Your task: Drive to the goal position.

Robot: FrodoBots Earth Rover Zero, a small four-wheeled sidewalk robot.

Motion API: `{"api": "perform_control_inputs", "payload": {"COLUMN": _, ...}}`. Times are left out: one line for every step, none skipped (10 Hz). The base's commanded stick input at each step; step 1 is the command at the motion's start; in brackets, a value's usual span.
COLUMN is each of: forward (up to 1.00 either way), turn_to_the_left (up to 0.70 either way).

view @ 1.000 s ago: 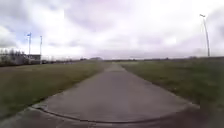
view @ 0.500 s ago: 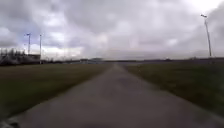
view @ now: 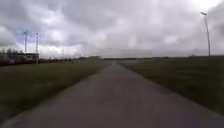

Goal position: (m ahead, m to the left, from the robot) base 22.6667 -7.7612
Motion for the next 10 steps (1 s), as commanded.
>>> {"api": "perform_control_inputs", "payload": {"forward": 0.99, "turn_to_the_left": 0.0}}
{"api": "perform_control_inputs", "payload": {"forward": 0.99, "turn_to_the_left": 0.0}}
{"api": "perform_control_inputs", "payload": {"forward": 0.99, "turn_to_the_left": 0.0}}
{"api": "perform_control_inputs", "payload": {"forward": 0.99, "turn_to_the_left": 0.0}}
{"api": "perform_control_inputs", "payload": {"forward": 0.99, "turn_to_the_left": 0.0}}
{"api": "perform_control_inputs", "payload": {"forward": 0.99, "turn_to_the_left": 0.0}}
{"api": "perform_control_inputs", "payload": {"forward": 0.99, "turn_to_the_left": 0.0}}
{"api": "perform_control_inputs", "payload": {"forward": 0.99, "turn_to_the_left": 0.0}}
{"api": "perform_control_inputs", "payload": {"forward": 0.99, "turn_to_the_left": 0.0}}
{"api": "perform_control_inputs", "payload": {"forward": 0.99, "turn_to_the_left": 0.0}}
